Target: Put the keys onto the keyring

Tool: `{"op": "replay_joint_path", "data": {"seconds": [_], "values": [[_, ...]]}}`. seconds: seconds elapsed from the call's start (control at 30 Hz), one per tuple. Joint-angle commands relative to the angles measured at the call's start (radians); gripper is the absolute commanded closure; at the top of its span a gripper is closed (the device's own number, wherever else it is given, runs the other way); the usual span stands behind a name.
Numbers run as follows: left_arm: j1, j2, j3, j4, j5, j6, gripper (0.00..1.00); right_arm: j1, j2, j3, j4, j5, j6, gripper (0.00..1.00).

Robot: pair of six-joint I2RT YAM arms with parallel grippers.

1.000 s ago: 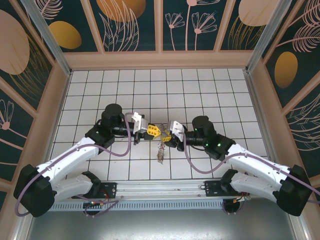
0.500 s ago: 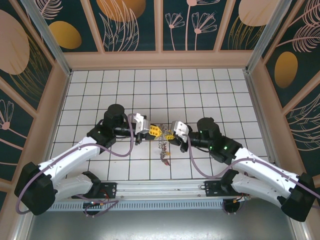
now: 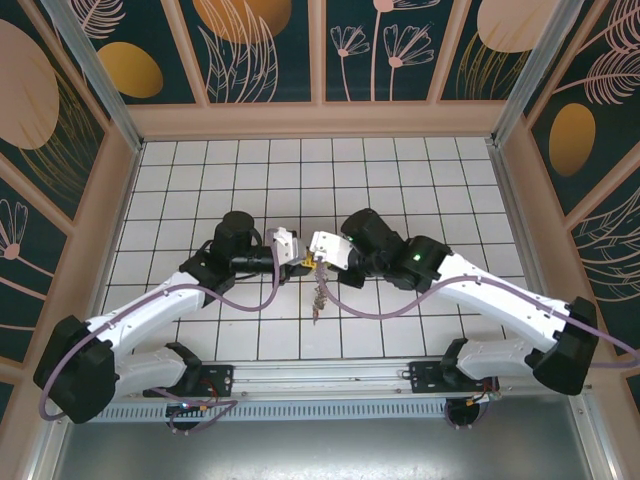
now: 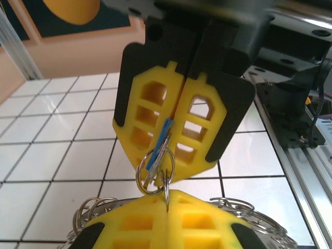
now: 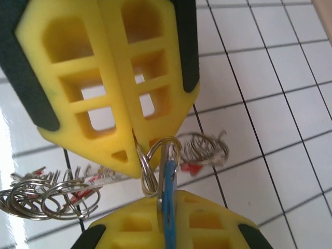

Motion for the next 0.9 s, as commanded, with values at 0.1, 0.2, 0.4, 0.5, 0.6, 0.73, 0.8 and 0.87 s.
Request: {"op": "replay_joint_path", "data": {"seconds": [0.1, 0.2, 0.4, 0.5, 0.6, 0.73, 0.8, 0.87], "values": [[-0.001, 0.004, -0.077, 0.164, 0.001, -0.117, 1.0, 0.019, 0.015, 0.123, -0.078, 0.19, -0.132, 1.0], [-0.001, -0.004, -0.08, 0.174, -0.014, -0.128, 1.0, 0.019, 0.035, 0.154, -0.158, 0.196, -0.22, 1.0], [-0.002, 0.027, -0.098, 0.258, -0.009, -0.202, 1.0, 0.057, 0.067, 0.197, -0.221, 0.393, -0.364, 1.0], [-0.002, 0.062, -0.137, 0.421, -0.004, -0.308, 0.91, 0.079, 0.06, 0.2, -0.178, 0.486, -0.465, 1.0], [-0.001, 0.085, -0.139, 0.493, -0.004, -0.369, 0.81, 0.094, 0.046, 0.194, -0.107, 0.566, -0.583, 1.0], [-0.001, 0.057, -0.147, 0.528, -0.041, -0.402, 0.7, 0.095, 0.032, 0.173, -0.025, 0.64, -0.749, 1.0], [0.0, 0.02, -0.156, 0.524, -0.082, -0.406, 0.66, 0.096, 0.026, 0.158, 0.004, 0.661, -0.833, 1.0], [0.002, -0.02, -0.164, 0.503, -0.139, -0.408, 0.61, 0.093, 0.019, 0.15, 0.051, 0.662, -0.898, 1.0]]}}
